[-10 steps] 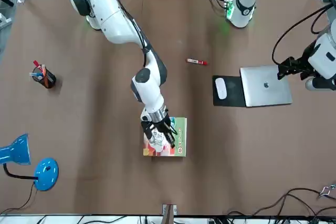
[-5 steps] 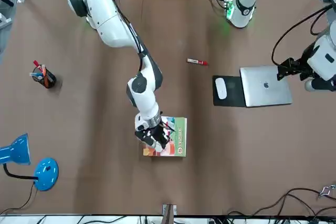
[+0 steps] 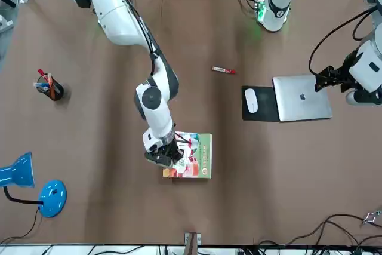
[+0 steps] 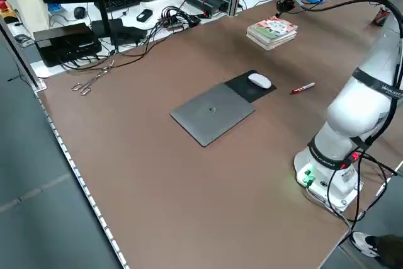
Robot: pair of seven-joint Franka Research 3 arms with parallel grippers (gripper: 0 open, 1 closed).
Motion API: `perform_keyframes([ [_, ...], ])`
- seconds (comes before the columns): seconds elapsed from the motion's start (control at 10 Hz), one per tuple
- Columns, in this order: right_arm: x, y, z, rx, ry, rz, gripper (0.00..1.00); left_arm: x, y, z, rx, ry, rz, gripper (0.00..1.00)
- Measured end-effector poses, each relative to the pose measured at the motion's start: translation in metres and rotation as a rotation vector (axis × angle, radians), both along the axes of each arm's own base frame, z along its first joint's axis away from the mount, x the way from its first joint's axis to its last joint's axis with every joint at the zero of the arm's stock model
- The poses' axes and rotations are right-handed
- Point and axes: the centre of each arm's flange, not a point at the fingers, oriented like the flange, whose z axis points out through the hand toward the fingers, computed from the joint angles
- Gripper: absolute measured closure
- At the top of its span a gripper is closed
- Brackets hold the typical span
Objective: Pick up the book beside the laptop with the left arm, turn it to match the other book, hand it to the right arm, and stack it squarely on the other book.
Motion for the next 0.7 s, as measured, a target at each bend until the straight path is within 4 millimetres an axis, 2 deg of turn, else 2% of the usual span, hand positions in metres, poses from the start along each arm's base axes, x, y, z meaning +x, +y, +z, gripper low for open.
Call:
perform_keyframes([
  [0.3,-0.012,-0.003,-0.025,-0.028,0.042,0.007,0.99,0.0,0.0,0.0,0.0,0.0,0.0,0.0],
  [0.7,-0.013,-0.003,-0.026,-0.029,0.042,0.008,0.99,0.001,0.0,-0.002,0.0,0.003,0.001,0.0],
])
